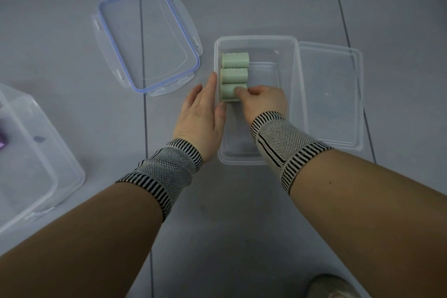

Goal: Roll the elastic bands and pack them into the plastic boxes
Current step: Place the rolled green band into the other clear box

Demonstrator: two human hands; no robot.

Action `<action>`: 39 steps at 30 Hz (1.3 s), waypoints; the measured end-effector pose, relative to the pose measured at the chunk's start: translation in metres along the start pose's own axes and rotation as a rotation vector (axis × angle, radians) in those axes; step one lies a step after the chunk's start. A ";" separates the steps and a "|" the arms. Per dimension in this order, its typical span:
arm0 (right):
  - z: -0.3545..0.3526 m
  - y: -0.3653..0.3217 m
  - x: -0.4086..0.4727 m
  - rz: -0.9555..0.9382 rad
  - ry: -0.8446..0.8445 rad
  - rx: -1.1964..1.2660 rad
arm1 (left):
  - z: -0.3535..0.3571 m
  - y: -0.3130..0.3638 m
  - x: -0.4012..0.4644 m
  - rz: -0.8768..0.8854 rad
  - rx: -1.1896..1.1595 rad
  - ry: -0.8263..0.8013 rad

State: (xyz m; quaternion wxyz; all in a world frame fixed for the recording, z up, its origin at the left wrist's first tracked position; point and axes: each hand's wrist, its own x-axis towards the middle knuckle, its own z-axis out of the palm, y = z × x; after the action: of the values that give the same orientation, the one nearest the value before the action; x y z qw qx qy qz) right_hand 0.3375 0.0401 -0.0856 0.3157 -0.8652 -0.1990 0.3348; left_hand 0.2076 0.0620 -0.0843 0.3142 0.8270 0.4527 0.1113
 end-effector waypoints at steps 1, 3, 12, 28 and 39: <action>0.000 0.001 -0.001 -0.008 -0.005 -0.014 | 0.000 0.000 0.000 -0.004 -0.003 0.000; 0.001 0.003 -0.002 -0.024 0.011 -0.026 | 0.000 0.000 0.000 -0.010 -0.002 -0.006; 0.006 0.003 -0.002 -0.046 0.055 -0.062 | 0.001 -0.002 0.000 -0.010 -0.001 -0.009; 0.002 0.004 -0.002 -0.046 0.002 -0.016 | -0.001 0.000 -0.001 -0.023 -0.007 -0.008; -0.032 -0.011 -0.025 -0.197 0.024 -0.010 | -0.014 0.006 -0.005 0.051 0.065 0.052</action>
State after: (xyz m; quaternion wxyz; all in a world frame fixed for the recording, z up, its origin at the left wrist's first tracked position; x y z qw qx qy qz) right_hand 0.3414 0.0208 -0.0483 0.3451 -0.8469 -0.2813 0.2908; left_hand 0.2029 0.0615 -0.0692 0.2722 0.8450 0.4427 0.1258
